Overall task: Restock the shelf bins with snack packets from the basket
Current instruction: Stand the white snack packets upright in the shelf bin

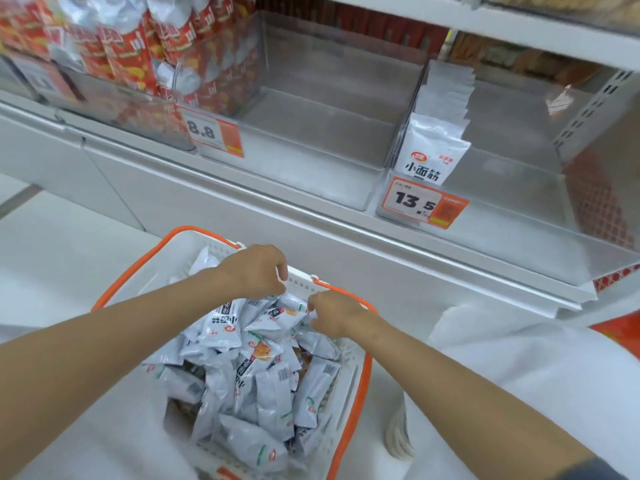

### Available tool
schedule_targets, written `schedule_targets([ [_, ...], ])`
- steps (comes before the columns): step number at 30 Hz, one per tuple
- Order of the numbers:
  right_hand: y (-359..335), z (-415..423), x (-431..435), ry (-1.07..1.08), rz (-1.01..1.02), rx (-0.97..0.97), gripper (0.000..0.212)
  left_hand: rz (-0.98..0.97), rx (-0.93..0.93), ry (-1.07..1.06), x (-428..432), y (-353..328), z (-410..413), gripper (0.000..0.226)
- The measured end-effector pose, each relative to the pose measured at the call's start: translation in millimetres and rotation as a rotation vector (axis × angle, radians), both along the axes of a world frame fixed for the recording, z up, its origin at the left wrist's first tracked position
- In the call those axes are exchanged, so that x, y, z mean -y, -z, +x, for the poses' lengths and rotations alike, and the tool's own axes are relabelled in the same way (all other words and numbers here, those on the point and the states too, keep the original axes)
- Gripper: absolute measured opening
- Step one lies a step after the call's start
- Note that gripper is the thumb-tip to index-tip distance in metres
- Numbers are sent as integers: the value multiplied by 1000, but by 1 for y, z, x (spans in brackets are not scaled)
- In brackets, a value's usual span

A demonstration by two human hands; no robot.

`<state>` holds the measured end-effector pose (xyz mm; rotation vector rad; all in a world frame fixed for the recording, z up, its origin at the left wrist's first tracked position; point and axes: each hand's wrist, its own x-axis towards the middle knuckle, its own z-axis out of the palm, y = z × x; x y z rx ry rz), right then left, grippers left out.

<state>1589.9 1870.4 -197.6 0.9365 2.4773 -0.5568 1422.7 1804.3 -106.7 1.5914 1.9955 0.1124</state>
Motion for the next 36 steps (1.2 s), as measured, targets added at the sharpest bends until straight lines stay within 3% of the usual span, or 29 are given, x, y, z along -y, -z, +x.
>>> schedule_targets([
  [3, 37, -10, 6, 120, -101, -21, 37, -25, -10, 21, -1, 5, -2, 12],
  [8, 63, -25, 20, 89, -132, -89, 78, -25, -9, -8, -4, 6, -3, 15],
  [10, 62, -33, 28, 62, -106, -167, 72, -38, -21, -19, -4, 6, -4, 14],
  [15, 49, -40, 33, 54, -45, -293, 28, -68, -31, -59, -1, 4, -8, 13],
  [20, -1, -25, 2, 243, -29, -359, 21, -172, -173, -79, 4, -2, -17, 15],
  [23, -49, -13, -16, 492, -44, -426, 28, -251, -199, -46, 5, -5, -15, 46],
  [25, -81, -6, -17, 734, -275, -625, 19, -249, -101, -25, 5, -3, -4, 93],
  [27, -111, 2, -9, 961, -699, -806, 11, -109, 88, -27, 2, 0, 11, 115],
  [28, -125, 7, -4, 1007, -865, -865, 9, -2, 187, -59, -1, 8, 16, 111],
  [30, -141, 16, 0, 981, -951, -938, 14, 145, 366, -157, -6, 15, 22, 81],
  [32, -154, 20, -2, 904, -739, -998, 21, 161, 565, -226, -8, -7, 33, 45],
  [33, -157, 23, -6, 844, -558, -1032, 21, 110, 684, -262, -8, -21, 38, 39],
  [36, -163, 26, -15, 525, -77, -1041, 23, -103, 920, -214, -9, -46, 44, 56],
])
